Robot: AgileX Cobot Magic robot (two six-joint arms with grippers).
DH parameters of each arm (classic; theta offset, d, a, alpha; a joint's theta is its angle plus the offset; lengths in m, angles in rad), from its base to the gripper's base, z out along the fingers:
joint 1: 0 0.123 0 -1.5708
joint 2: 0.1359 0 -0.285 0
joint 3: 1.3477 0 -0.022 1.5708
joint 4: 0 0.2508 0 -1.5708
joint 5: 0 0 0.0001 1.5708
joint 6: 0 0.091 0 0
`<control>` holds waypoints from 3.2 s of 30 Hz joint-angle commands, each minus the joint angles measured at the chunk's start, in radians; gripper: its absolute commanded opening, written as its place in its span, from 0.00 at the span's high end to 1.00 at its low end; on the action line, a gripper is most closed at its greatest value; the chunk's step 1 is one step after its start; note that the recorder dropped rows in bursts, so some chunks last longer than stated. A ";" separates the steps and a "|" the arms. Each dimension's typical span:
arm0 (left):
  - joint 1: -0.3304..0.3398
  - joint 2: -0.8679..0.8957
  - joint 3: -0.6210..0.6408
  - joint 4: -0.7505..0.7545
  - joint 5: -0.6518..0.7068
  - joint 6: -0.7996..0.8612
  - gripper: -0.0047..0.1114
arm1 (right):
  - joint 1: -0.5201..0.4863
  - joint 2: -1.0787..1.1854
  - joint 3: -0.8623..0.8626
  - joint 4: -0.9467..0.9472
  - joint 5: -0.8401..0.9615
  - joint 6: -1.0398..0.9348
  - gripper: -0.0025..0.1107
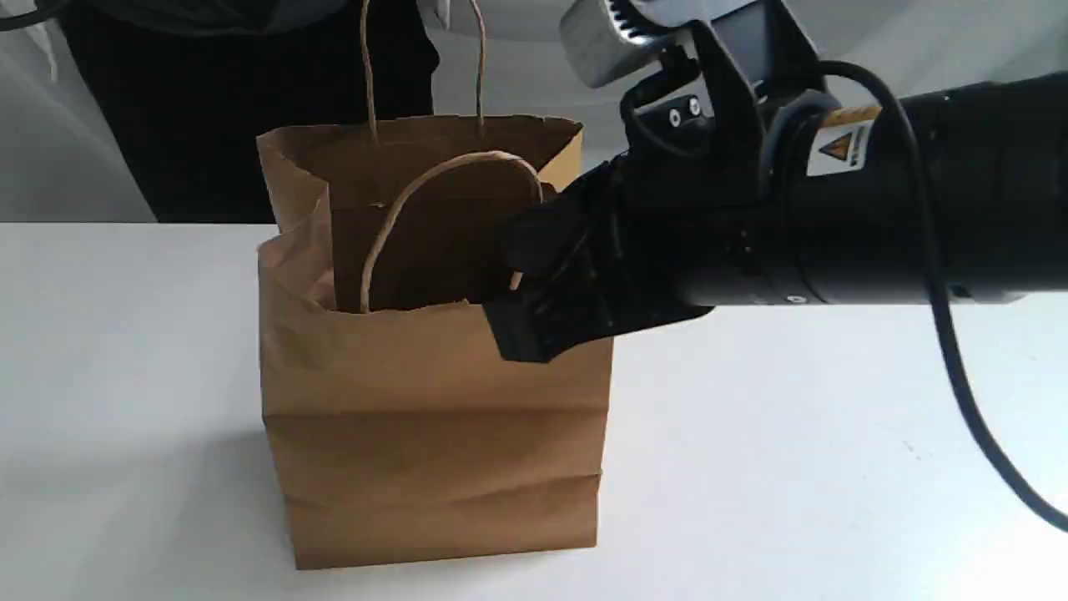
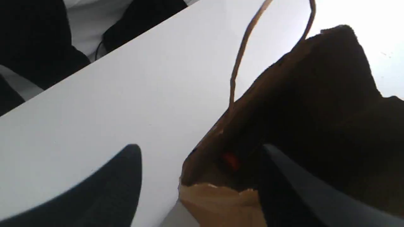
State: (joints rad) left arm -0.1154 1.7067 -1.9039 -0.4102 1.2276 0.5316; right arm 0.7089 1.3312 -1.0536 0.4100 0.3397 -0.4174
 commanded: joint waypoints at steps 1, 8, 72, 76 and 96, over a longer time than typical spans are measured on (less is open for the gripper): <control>0.000 -0.048 0.048 0.010 -0.007 -0.006 0.48 | 0.005 0.002 0.005 -0.006 0.006 0.008 0.93; 0.000 -0.113 0.166 0.010 -0.007 0.028 0.48 | 0.005 0.002 0.005 -0.006 0.006 0.008 0.57; 0.256 -1.462 1.458 -0.417 -0.552 0.123 0.96 | -0.070 -0.497 0.440 -0.740 -0.361 0.528 0.98; 0.256 -1.462 1.458 -0.417 -0.552 0.123 0.96 | -0.070 -0.497 0.440 -0.740 -0.361 0.528 0.98; 0.256 -1.462 1.458 -0.417 -0.551 0.125 0.96 | -0.207 -0.530 0.479 -0.563 -0.023 0.530 0.98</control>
State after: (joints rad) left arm 0.1392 0.2491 -0.4473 -0.8217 0.6757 0.6650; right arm 0.5486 0.8182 -0.5961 -0.1828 0.2772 0.1078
